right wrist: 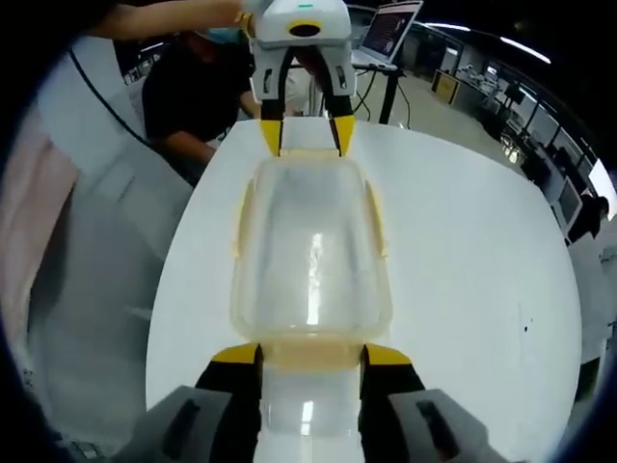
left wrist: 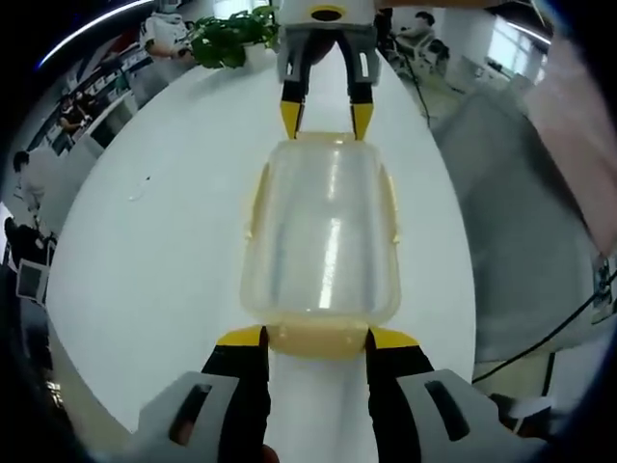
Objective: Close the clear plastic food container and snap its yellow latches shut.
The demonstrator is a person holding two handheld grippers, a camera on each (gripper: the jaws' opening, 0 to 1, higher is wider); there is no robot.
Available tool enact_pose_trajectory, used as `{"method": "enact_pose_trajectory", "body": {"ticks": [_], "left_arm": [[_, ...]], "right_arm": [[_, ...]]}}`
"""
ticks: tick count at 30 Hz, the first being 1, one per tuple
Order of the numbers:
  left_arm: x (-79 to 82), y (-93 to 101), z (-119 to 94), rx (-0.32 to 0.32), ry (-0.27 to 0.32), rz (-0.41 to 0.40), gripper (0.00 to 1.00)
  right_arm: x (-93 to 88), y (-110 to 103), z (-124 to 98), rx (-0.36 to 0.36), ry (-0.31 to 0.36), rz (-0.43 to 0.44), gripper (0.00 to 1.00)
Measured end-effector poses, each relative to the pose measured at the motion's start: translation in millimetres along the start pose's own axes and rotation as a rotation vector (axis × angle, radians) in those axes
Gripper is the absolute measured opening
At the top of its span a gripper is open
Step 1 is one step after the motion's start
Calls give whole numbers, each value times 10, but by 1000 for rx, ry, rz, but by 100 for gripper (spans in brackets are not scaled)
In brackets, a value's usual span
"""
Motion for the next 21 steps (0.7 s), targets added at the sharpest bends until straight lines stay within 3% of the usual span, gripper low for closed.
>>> {"method": "enact_pose_trajectory", "body": {"ticks": [21], "left_arm": [[375,-13,183,-9,3,37,37]], "right_arm": [[-356,-11,-186,-21,-22,31,36]]}}
Point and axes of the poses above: the point that each gripper's makers call its tool centre point, and the gripper's own axes: z roughly forward along the fingers, y roughly to its right, x roughly out of its top, the point moved 2 cm from there along -z, roughly backward along the fingers, and after that the axes turned 1 degree about -x, right-handed, at the moved point
